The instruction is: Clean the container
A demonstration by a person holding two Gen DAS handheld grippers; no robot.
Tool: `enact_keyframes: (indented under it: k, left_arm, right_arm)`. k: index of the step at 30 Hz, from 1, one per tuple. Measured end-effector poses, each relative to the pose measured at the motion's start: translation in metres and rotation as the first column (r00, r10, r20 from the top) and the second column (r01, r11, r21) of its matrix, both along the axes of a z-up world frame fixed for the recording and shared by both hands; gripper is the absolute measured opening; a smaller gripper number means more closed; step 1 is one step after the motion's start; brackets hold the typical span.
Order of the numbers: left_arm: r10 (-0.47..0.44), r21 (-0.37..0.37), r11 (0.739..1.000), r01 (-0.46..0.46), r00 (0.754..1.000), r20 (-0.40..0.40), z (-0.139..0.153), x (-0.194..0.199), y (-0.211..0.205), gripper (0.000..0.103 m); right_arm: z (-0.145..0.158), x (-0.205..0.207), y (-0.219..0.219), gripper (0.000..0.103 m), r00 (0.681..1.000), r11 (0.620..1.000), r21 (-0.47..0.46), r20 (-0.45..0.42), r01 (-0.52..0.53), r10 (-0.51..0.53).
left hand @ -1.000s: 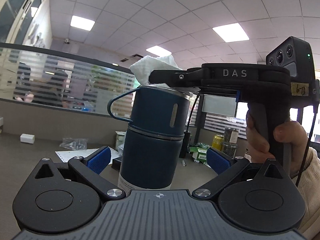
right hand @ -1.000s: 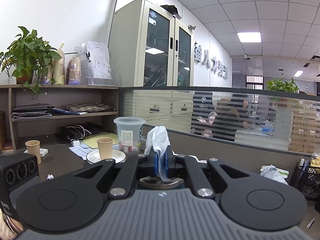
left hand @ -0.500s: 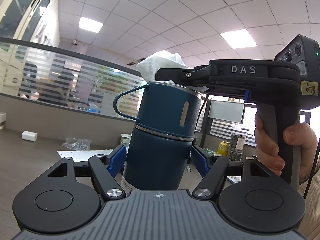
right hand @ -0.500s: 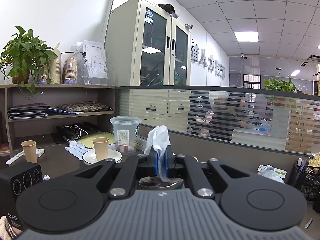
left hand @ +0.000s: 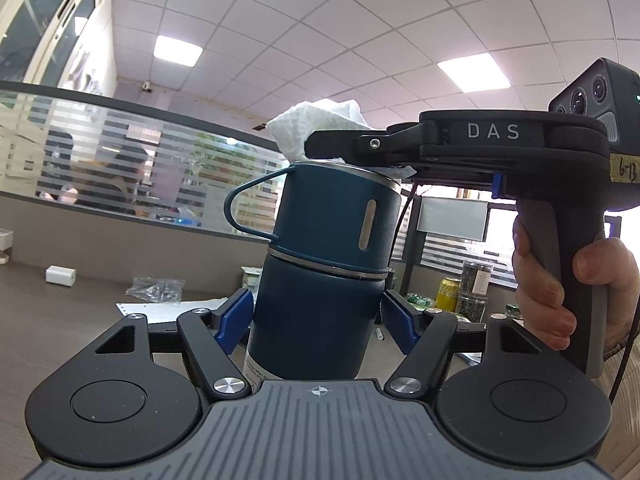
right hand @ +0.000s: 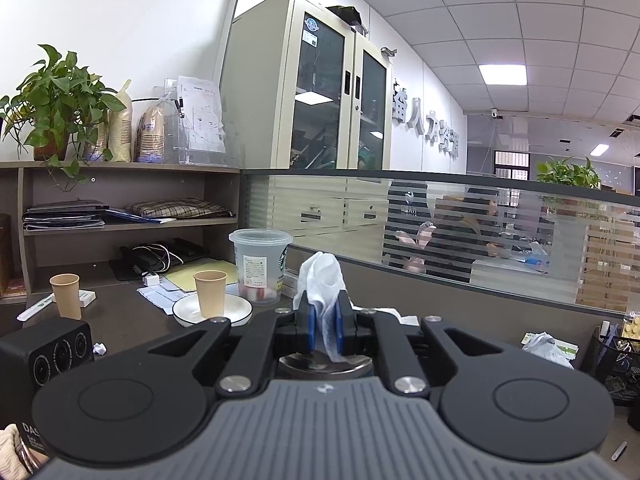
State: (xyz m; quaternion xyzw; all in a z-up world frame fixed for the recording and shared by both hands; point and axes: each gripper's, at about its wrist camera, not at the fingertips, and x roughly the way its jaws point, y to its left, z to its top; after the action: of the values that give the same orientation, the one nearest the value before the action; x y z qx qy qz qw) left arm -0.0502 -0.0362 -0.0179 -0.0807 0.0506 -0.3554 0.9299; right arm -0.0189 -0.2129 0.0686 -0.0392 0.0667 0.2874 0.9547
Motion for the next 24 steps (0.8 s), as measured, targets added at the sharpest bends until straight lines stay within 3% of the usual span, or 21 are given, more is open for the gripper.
enact_keyframes:
  k: [24]
  left_arm:
    - [0.000, 0.018, 1.000, 0.000, 1.000, 0.009, 0.002, 0.000, 0.003, 0.075]
  right_arm:
    - [0.002, -0.014, 0.003, 0.012, 0.998, 0.998, -0.020, 0.012, -0.065, 0.065]
